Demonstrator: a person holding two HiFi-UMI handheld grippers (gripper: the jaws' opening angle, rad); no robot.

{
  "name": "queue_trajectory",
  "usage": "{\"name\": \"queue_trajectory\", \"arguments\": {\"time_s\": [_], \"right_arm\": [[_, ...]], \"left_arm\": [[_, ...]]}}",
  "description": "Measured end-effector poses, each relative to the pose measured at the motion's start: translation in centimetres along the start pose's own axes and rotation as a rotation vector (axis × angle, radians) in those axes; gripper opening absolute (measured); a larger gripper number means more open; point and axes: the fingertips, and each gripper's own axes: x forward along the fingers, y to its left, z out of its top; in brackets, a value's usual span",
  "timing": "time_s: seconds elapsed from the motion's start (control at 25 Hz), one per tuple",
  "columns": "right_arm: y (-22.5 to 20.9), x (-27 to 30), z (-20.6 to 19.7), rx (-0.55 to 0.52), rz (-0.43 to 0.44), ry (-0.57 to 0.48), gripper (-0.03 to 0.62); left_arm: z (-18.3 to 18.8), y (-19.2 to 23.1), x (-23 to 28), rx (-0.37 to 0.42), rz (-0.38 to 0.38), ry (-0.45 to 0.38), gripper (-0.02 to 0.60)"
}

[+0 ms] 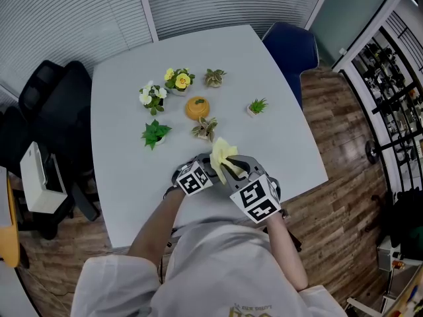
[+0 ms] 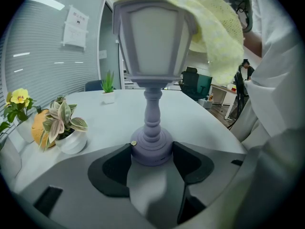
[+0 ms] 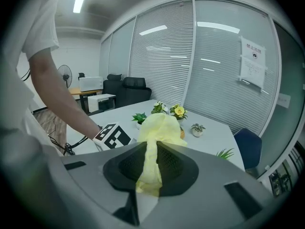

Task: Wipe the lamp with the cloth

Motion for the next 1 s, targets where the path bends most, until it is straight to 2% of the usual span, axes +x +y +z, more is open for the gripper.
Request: {"name": "queue_trajectory", "arguments": {"time_s": [0.4,1.0], "right_arm": [[0.1,0.8,0.5,-0.069,-0.007,0.024,0.069],[-0.2,2.0,1.5,-0.086,0.009,0.022,0.07]], "left_arm": [[-0.1,0.1,0.1,-0.001,-0.001,0.001,0.279],[-0.2,0.1,0.1,0.0,0.001,0.0,0.279]]}}
